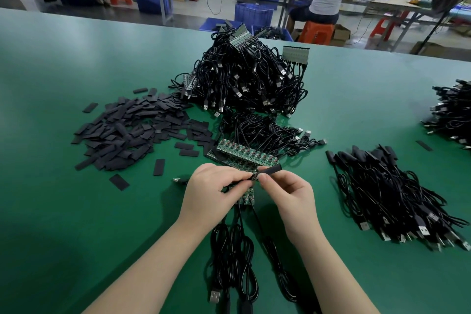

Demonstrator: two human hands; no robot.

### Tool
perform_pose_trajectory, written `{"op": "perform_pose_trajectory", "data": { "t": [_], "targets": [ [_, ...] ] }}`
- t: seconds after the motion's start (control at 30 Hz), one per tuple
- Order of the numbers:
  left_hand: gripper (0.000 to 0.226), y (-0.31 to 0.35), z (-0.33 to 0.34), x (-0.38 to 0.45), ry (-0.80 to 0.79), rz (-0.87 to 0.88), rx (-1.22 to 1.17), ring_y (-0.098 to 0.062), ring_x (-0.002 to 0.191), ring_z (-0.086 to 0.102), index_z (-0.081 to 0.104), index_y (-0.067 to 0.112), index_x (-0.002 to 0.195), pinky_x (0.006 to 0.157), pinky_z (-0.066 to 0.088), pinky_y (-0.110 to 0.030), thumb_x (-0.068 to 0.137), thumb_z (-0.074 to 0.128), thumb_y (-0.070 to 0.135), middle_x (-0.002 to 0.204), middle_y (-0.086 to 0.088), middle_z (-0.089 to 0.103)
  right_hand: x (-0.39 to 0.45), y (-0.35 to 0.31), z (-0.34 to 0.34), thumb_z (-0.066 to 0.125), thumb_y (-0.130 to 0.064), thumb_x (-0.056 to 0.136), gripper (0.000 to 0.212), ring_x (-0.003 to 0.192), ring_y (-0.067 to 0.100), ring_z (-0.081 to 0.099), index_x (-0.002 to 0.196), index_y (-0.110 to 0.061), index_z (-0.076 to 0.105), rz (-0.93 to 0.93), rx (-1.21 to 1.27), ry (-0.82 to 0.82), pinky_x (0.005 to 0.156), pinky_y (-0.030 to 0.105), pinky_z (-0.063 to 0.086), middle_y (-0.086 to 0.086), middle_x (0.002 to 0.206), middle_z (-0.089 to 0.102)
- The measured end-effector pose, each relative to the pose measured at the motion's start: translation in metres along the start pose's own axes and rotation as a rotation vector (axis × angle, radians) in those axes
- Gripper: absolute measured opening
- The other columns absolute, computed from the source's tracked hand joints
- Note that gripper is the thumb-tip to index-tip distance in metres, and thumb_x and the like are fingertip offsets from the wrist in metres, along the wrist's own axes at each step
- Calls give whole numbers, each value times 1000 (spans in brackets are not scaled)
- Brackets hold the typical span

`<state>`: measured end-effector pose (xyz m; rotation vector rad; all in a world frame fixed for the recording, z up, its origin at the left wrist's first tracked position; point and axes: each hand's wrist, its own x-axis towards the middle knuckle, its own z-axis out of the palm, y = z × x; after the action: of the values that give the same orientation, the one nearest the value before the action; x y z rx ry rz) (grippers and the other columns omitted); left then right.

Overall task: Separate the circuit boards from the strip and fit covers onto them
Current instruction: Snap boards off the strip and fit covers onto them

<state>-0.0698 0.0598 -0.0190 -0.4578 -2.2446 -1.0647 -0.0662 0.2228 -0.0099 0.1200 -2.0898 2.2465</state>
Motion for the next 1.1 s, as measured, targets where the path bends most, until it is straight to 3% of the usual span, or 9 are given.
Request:
{"op": "perform_pose_trajectory", "data": {
  "t": [0.2, 0.37, 0.5, 0.63, 0.87, 1.0, 1.1],
  "targets": [
    [14, 1, 0, 1, 31, 36, -3, 0, 84, 66, 79, 19, 91, 78, 50, -31, 78, 77, 23, 88, 11, 75, -1, -1, 4, 74, -13, 83, 14, 78, 4, 68, 81, -26, 80, 20, 45, -18, 73, 17, 53, -4, 87, 77],
    [15, 4, 1, 2, 2, 14, 5, 12, 83, 55, 79, 23, 91, 83, 44, -19, 83, 68, 30, 87, 16, 73, -1, 0, 6, 71, -8, 86, 23, 67, 0, 62, 74, -25, 79, 33, 97, 20, 64, 12, 48, -11, 72, 71],
    [14, 2, 0, 1, -23, 29, 44, 4, 85, 60, 78, 22, 92, 86, 39, -15, 83, 68, 26, 89, 15, 74, -1, -3, 2, 74, -11, 86, 17, 71, 6, 63, 80, -27, 79, 27, -19, -52, 67, 16, 50, 0, 80, 75],
    [21, 1, -3, 3, -75, 75, 70, -2, 86, 65, 78, 21, 94, 84, 41, -20, 86, 60, 27, 92, 12, 75, 1, -4, -2, 81, -17, 80, 11, 74, 13, 66, 85, -27, 78, -32, -200, -70, 69, 24, 53, 0, 84, 76],
    [14, 0, -3, 3, -72, 57, 20, -3, 82, 66, 80, 20, 91, 79, 43, -24, 85, 68, 22, 87, 13, 74, -3, 0, 5, 79, -14, 81, 16, 76, 13, 62, 83, -30, 80, 16, -57, -6, 72, 26, 52, 12, 88, 75],
    [13, 2, -2, -1, 13, 96, -15, -3, 80, 63, 79, 15, 90, 77, 45, -26, 79, 73, 11, 85, 8, 75, -3, -3, 7, 78, -30, 73, 11, 77, 12, 61, 84, -31, 80, 40, -15, -52, 71, 22, 51, 4, 88, 77],
    [18, 3, -2, 0, -12, 62, -12, 3, 85, 59, 79, 17, 95, 82, 44, -23, 79, 71, 11, 88, 10, 75, -2, -4, 3, 77, -35, 69, 16, 72, 12, 59, 84, -31, 79, 17, -58, -54, 67, 20, 49, 7, 83, 75]
  ]
}}
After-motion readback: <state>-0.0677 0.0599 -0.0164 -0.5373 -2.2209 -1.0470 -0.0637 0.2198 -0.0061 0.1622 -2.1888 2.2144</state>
